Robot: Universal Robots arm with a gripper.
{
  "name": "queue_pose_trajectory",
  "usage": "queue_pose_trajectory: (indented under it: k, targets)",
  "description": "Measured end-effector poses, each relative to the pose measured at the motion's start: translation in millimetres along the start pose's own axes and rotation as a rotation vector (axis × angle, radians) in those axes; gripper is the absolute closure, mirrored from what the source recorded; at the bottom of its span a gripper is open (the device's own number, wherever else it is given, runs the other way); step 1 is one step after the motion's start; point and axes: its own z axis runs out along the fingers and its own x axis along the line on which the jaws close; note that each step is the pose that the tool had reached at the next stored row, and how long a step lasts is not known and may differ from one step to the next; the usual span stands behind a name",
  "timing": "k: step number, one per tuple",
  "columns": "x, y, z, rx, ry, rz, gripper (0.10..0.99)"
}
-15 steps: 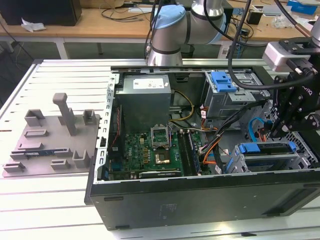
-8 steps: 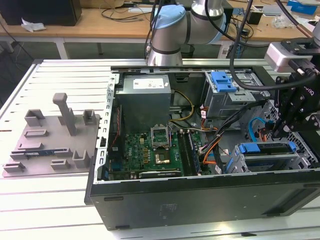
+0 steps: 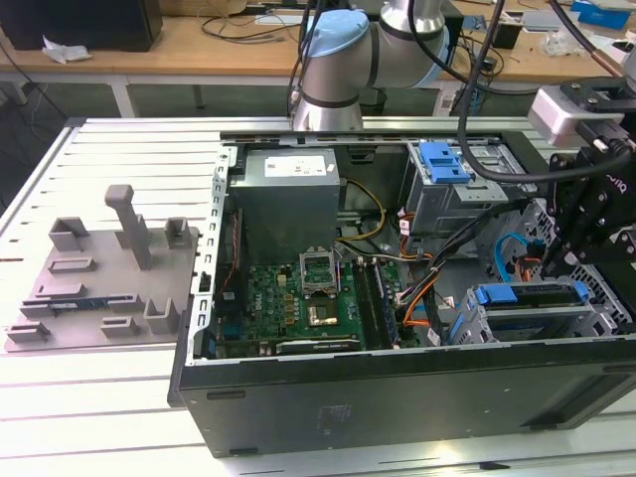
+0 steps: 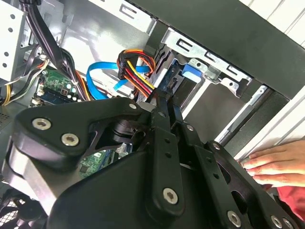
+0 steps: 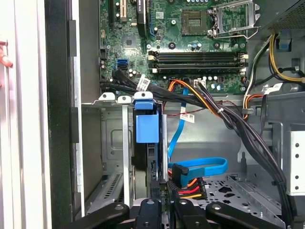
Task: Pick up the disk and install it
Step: 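Insert the first disk wire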
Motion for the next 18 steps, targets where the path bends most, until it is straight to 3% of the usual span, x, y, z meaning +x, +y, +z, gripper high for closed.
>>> queue_pose_trajectory:
  k: [10,18]
  targets:
    - [9.6,-1.9,0.6,-0.002,-0.0001,0.003,0.918]
    - [10.3,-3.6,1.5,-0.002,-0.0006,0.004,0.918]
